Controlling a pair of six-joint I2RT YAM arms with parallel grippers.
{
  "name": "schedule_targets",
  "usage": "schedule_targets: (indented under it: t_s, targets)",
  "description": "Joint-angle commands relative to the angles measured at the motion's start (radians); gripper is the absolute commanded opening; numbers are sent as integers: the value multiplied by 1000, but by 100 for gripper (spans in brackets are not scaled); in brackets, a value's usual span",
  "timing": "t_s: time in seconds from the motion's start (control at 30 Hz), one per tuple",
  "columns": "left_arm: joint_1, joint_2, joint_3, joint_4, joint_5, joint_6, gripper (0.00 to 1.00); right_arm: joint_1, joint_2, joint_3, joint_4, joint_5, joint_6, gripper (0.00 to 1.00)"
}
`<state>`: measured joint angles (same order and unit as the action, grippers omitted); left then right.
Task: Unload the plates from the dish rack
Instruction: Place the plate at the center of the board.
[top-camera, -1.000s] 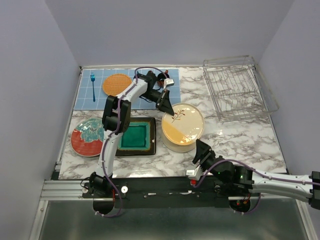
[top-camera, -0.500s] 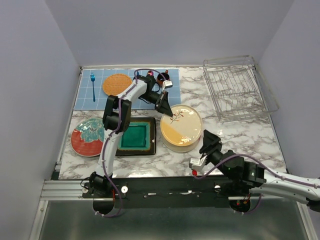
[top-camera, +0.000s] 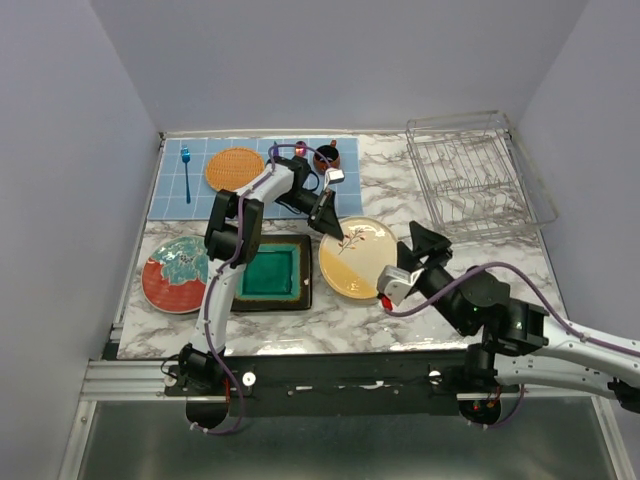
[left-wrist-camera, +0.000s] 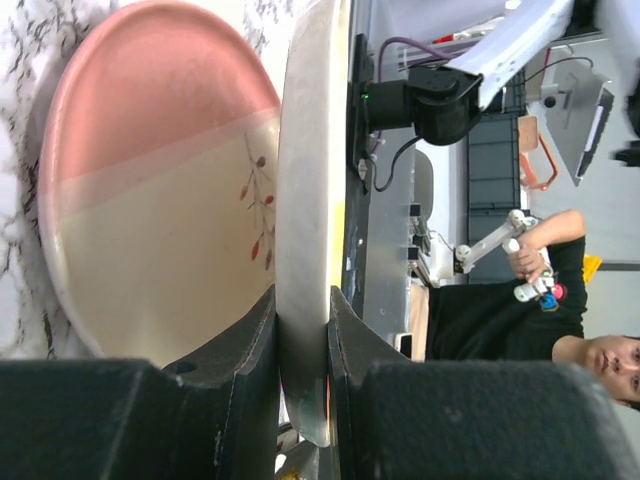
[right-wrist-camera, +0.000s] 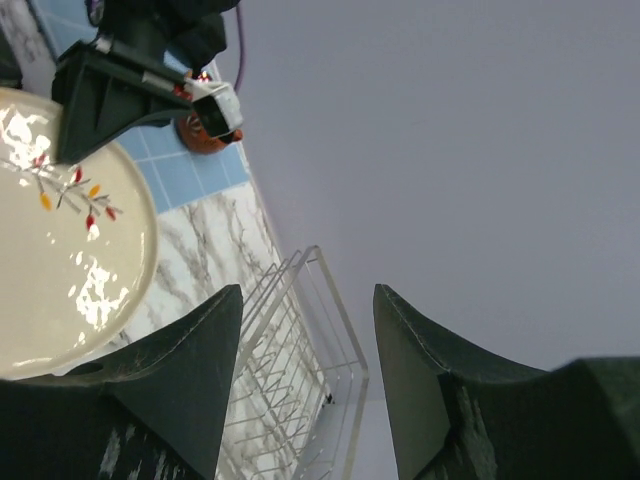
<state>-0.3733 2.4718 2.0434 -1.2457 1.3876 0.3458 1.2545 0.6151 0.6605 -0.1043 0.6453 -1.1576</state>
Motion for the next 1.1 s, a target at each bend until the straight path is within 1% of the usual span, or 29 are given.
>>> schedule_targets:
  t_s: [0.0, 0.13, 0.2, 0.23, 0.27, 0.3, 0.33, 0.37, 0.4, 0.47, 0.5, 0.57, 0.9, 1.03, 1.07]
  targets:
    - [4, -114, -51, 78, 41, -91, 0, -9, 84, 175, -26, -3, 162, 63]
    - [5, -128, -63, 129, 1, -139, 0, -23, 129, 293, -54, -10, 265, 63]
    - [4, -132, -65, 155, -12, -159, 0, -38, 149, 341, -78, -13, 332, 65]
    - [4, -134, -63, 161, -19, -169, 0, -43, 155, 378, -83, -10, 354, 66]
    - [4, -136, -63, 166, -25, -172, 0, -58, 164, 404, -98, -16, 405, 70]
    - [4, -137, -60, 169, -30, -177, 0, -64, 196, 433, -145, -19, 433, 71]
    - [4, -136, -60, 172, -36, -179, 0, -76, 215, 502, -165, -19, 467, 71]
    - [4, -134, -57, 172, -48, -179, 0, -92, 239, 540, -201, -33, 546, 71]
    - [4, -132, -57, 169, -50, -177, 0, -116, 276, 572, -259, -59, 576, 70]
    - [4, -128, -63, 166, -55, -166, 0, -132, 298, 632, -278, -70, 637, 70]
    - [4, -126, -65, 167, -56, -165, 0, -138, 302, 643, -305, -91, 645, 70]
    - [4, -125, -65, 164, -59, -159, 0, -141, 301, 631, -304, -91, 648, 70]
    - [-9, -73, -28, 124, -62, -122, 0, -152, 273, 561, -236, -95, 602, 70]
    - [-16, -80, -49, 153, -99, -122, 0, -165, 308, 600, -244, -62, 624, 70]
    - [-16, -85, -58, 161, -120, -131, 0, -171, 319, 611, -253, -58, 651, 70]
